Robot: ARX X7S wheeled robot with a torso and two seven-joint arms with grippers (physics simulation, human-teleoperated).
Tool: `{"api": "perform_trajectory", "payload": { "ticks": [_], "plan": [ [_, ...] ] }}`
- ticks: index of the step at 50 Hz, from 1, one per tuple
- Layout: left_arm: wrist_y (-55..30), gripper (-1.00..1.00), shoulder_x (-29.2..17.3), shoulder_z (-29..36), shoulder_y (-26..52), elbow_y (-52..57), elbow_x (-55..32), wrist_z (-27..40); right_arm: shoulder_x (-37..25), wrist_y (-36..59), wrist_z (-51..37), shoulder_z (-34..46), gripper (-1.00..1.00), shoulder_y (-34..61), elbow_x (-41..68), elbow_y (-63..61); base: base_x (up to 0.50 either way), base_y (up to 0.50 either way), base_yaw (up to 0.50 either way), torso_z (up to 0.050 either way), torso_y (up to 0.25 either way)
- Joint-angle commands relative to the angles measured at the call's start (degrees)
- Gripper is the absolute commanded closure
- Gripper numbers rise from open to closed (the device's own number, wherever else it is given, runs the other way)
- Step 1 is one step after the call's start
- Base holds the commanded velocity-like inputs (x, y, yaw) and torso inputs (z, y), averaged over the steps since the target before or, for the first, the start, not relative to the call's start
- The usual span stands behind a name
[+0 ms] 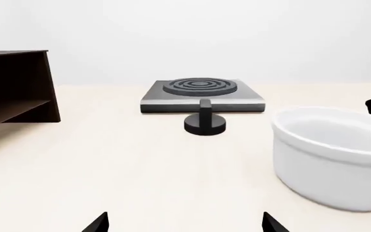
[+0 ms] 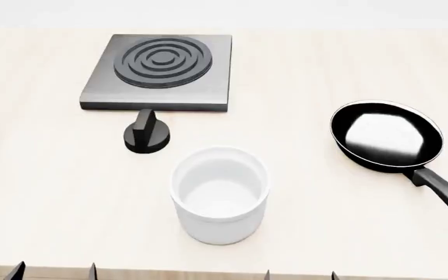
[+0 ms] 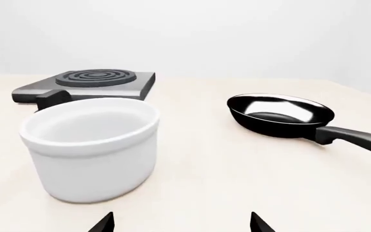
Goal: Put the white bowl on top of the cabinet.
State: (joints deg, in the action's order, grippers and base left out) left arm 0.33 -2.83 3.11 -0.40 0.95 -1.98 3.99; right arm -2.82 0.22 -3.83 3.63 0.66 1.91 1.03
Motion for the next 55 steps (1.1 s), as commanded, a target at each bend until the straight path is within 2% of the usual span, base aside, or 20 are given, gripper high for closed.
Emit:
{"api": "perform_trajectory", "payload": {
  "ticks": [1,8,17,25,34,41,49,55],
  "plan": [
    [-0.6,-1.00,-2.0,-1.6,-3.0,7.7,0.4,4.7,-1.0,0.1,-1.4,1.2,-1.00,0.3,1.2,0.3,0.00,0.00,0.00,0.000,0.000],
    [0.9,-1.00,-2.1,-6.8,-6.5,11.3,-1.5,9.1,-1.5,0.0,-1.9,1.9,-1.00,0.2,1.7,0.1,0.00,0.00,0.00,0.000,0.000],
    [5.1,-1.00,-0.4,-17.4,-13.4,16.5,-6.6,17.3,-2.0,-0.2,-2.7,2.6,-1.00,0.1,2.1,0.0,0.00,0.00,0.00,0.000,0.000],
    [8.4,-1.00,-0.1,-23.0,-19.3,23.2,-7.9,22.6,-2.5,-0.2,-3.3,3.2,-1.00,0.2,2.6,0.1,0.00,0.00,0.00,0.000,0.000],
    [8.6,-1.00,-0.2,-24.4,-21.5,26.3,-6.6,26.6,-3.1,-0.3,-4.0,3.9,-1.00,0.3,3.1,0.0,0.00,0.00,0.00,0.000,0.000],
    [7.8,-1.00,2.0,-27.8,-22.8,27.9,-3.2,36.6,-3.4,-0.2,-4.5,4.3,-1.00,0.3,3.6,-0.1,0.00,0.00,0.00,0.000,0.000],
    [8.6,-1.00,1.9,-28.8,-25.4,28.7,-2.6,46.6,-3.8,1.2,-5.5,5.1,-1.00,0.6,3.0,-0.3,0.00,0.00,0.00,0.000,0.000],
    [10.7,-1.00,0.9,-28.3,-26.9,28.5,-3.6,49.3,-3.4,7.5,-6.2,3.6,-1.00,1.2,6.7,-2.1,0.00,0.00,0.00,0.000,0.000]
  ]
}}
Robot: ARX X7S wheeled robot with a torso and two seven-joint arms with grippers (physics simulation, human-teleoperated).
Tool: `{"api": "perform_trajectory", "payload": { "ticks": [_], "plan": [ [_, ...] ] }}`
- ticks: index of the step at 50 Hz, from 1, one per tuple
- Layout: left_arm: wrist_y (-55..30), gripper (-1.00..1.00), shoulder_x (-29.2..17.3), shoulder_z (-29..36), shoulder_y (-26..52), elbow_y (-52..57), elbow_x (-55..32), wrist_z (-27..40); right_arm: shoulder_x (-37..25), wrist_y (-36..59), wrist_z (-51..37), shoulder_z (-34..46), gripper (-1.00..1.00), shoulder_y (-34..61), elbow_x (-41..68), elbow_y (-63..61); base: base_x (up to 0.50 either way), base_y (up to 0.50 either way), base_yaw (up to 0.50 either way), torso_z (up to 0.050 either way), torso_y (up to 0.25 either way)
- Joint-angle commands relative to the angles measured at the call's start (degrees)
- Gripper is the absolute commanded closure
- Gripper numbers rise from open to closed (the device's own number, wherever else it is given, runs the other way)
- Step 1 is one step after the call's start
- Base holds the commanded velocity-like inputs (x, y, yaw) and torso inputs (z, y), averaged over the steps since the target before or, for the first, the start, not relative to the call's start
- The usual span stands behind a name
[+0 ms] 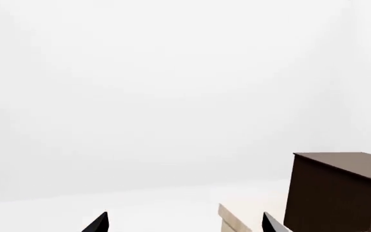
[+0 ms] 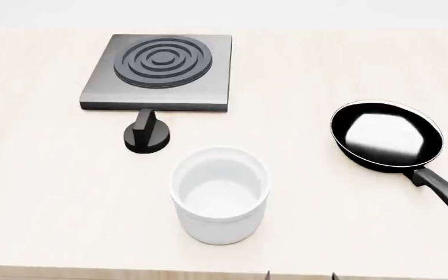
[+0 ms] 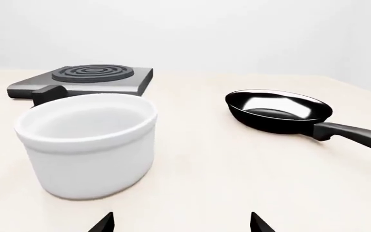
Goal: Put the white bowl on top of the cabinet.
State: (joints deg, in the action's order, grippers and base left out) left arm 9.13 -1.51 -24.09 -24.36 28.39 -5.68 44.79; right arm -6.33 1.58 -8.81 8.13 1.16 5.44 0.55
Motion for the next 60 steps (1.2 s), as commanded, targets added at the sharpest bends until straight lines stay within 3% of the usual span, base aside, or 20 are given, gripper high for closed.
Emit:
{"api": "perform_trajectory", "payload": {
  "ticks": [1,7,11,31,42,55,60],
  "plan": [
    [2.0,-1.00,-0.7,-0.9,-2.9,0.8,-0.2,8.5,-0.2,7.2,-1.0,-0.7,-1.00,0.6,3.5,-2.7,0.00,0.00,0.00,0.000,0.000],
    [3.3,-1.00,-1.7,0.2,-2.9,-0.3,-1.7,8.6,-2.5,18.1,-5.4,-0.7,-1.00,-0.5,1.2,-17.1,0.00,0.00,0.00,0.000,0.000],
    [3.6,-1.00,-2.2,0.8,-2.7,-1.0,-2.1,8.8,-2.9,24.0,-8.2,-4.8,-1.00,-1.8,3.2,-25.1,0.00,0.00,0.00,0.000,0.000],
    [4.3,-1.00,-3.7,2.0,-2.9,-2.0,-3.3,10.1,-6.1,44.5,-15.8,-21.2,-1.00,-3.2,10.7,-46.2,0.00,0.00,0.00,0.000,0.000],
    [4.1,-1.00,-4.3,3.2,-2.5,-2.5,-3.1,10.7,-10.9,67.5,-17.7,-27.0,-1.00,9.3,19.7,-57.8,0.00,0.00,0.00,0.000,0.000],
    [4.5,-1.00,-5.0,3.9,-2.6,-3.0,-3.7,11.2,-12.9,83.5,-18.4,-27.9,-1.00,24.1,28.2,-60.0,0.00,0.00,0.00,0.000,0.000],
    [4.7,-1.00,-5.2,4.1,-2.7,-3.1,-3.8,11.4,-13.9,88.3,-23.7,-26.8,-1.00,30.4,36.1,-59.7,0.00,0.00,0.00,0.000,0.000]
  ]
}}
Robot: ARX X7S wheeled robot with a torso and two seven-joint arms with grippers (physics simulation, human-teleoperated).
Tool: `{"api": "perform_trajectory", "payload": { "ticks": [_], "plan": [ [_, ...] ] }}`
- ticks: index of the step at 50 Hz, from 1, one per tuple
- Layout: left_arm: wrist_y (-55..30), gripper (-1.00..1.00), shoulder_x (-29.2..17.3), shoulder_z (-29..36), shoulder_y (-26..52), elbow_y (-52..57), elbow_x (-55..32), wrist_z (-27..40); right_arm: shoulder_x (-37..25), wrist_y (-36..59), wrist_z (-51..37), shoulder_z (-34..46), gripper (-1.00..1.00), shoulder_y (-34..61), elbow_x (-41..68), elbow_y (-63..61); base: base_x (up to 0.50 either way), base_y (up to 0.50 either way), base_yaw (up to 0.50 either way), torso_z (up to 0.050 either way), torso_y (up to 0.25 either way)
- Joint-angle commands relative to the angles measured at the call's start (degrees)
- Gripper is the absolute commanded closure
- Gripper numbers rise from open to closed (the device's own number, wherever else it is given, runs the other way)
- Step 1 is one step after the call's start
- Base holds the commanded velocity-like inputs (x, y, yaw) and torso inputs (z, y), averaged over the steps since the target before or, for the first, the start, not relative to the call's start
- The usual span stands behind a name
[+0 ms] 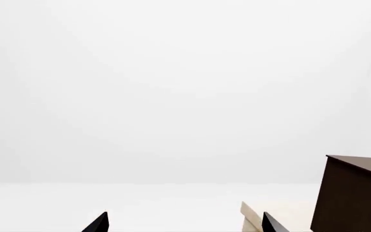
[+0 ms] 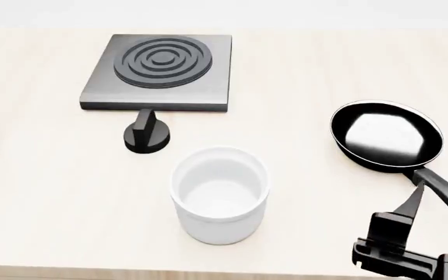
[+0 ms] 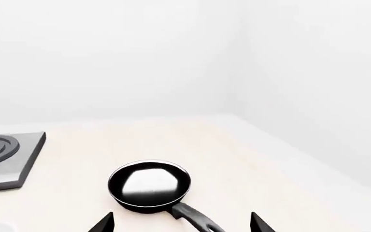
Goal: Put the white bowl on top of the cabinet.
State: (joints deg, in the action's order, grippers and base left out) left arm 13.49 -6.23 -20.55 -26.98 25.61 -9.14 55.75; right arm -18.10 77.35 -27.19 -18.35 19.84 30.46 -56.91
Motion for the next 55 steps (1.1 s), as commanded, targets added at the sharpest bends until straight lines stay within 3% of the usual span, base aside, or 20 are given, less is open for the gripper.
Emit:
{"api": "perform_trajectory", "payload": {
  "ticks": [1,5,12,53,55],
  "plan": [
    [0.3,-1.00,-0.6,0.6,-0.1,-0.4,-0.3,0.5,-2.1,12.5,-7.0,-0.8,-1.00,12.2,14.1,-1.6,0.00,0.00,0.00,0.000,0.000],
    [0.4,-1.00,-0.7,0.8,0.0,-0.6,-0.5,0.6,-2.9,12.4,-13.4,-2.6,-1.00,13.0,24.0,-0.3,0.00,0.00,0.00,0.000,0.000],
    [0.4,-1.00,-1.1,1.3,0.2,-0.9,-0.5,0.8,-4.1,11.3,-17.9,-2.8,-1.00,13.5,30.6,-0.2,0.07,0.10,0.00,0.000,0.000],
    [0.9,-1.00,-2.3,2.4,-0.3,-1.1,-1.1,2.2,-7.0,5.4,-22.6,0.2,-1.00,12.1,35.5,2.3,0.19,0.24,0.00,0.000,0.000],
    [1.0,-1.00,-2.4,2.4,-0.3,-1.2,-1.2,2.2,-8.0,-0.7,-18.2,-0.6,-1.00,9.3,32.3,0.4,0.00,0.00,0.00,0.000,0.000]
  ]
}}
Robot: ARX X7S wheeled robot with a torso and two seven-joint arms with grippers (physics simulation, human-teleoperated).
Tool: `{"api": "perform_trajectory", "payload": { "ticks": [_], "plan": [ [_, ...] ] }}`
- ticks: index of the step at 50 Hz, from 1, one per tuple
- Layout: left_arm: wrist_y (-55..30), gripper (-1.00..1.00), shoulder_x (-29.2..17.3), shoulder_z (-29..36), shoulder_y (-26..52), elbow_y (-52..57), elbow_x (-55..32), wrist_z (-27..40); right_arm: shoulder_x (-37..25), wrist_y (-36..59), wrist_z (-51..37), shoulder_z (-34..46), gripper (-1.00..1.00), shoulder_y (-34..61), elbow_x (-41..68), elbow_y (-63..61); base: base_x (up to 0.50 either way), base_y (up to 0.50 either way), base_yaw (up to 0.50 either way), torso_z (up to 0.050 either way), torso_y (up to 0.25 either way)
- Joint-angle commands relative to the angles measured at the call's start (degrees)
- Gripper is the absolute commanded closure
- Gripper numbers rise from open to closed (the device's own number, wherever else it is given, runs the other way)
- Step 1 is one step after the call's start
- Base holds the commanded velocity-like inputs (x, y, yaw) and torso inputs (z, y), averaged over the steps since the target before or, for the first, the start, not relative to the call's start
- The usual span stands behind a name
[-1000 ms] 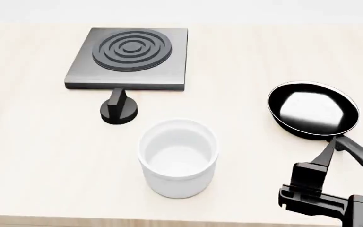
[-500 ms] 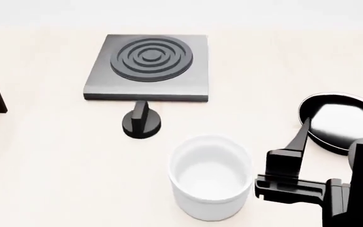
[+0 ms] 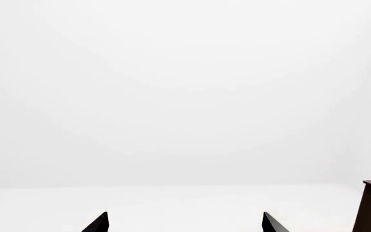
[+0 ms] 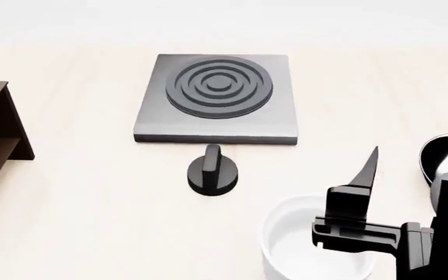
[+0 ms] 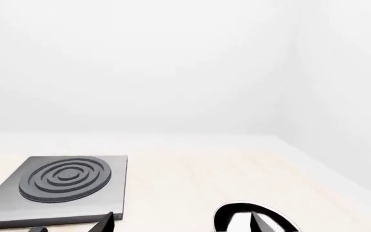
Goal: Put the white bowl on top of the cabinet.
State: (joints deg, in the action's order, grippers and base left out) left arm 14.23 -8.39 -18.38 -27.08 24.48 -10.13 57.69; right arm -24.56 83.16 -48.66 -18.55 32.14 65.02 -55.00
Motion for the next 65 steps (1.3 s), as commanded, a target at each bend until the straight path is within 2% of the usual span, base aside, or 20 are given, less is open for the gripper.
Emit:
{"api": "perform_trajectory", "payload": {
  "ticks": [1,3,6,35,38,49,53,56,65],
  "plan": [
    [0.2,-1.00,-0.3,0.3,-0.2,-0.1,-0.2,0.3,-1.8,-6.1,3.1,-0.1,-1.00,-3.0,-2.2,-1.3,0.00,0.00,0.00,0.000,0.000],
    [0.1,-1.00,-0.3,0.4,-0.2,0.0,-0.2,0.4,-3.4,-5.0,1.8,3.0,-1.00,-2.4,-4.7,-2.5,0.00,0.00,0.00,0.000,0.000],
    [0.1,-1.00,-0.4,0.6,0.1,-0.3,-0.1,0.4,-2.4,-8.1,3.4,1.3,-1.00,-4.8,-4.5,-1.8,0.01,0.25,0.00,0.000,0.000],
    [0.4,-1.00,-1.1,1.2,-0.1,-0.5,-0.4,1.1,-4.1,-10.8,1.6,2.9,-1.00,-5.6,-3.6,-1.2,0.09,0.50,0.00,0.000,0.000],
    [0.4,-1.00,-1.2,1.3,-0.1,-0.5,-0.5,1.1,-3.1,-10.8,0.5,1.0,-1.00,-5.7,-1.2,0.1,0.03,0.05,0.00,0.000,0.000],
    [0.5,-1.00,-1.4,1.5,-0.1,-0.7,-0.7,1.3,-3.3,-10.6,-0.5,2.6,-1.00,-4.6,-0.9,0.8,0.00,0.00,0.00,0.000,0.000],
    [0.5,-1.00,-1.5,1.6,0.0,-0.8,-0.7,1.4,-3.7,-13.7,1.7,3.0,-1.00,-5.4,-3.3,-0.2,0.00,0.00,0.00,0.000,0.000],
    [0.6,-1.00,-1.5,1.6,0.0,-0.9,-0.8,1.4,-4.4,-12.5,0.7,4.5,-1.00,-5.3,-4.0,0.0,0.00,0.00,0.00,0.000,0.000],
    [0.5,-1.00,-1.7,1.7,-0.2,-0.7,-0.7,1.7,-5.2,-12.8,0.1,4.8,-1.00,-6.2,-4.0,-0.3,0.00,0.46,0.00,0.000,0.000]
  ]
}}
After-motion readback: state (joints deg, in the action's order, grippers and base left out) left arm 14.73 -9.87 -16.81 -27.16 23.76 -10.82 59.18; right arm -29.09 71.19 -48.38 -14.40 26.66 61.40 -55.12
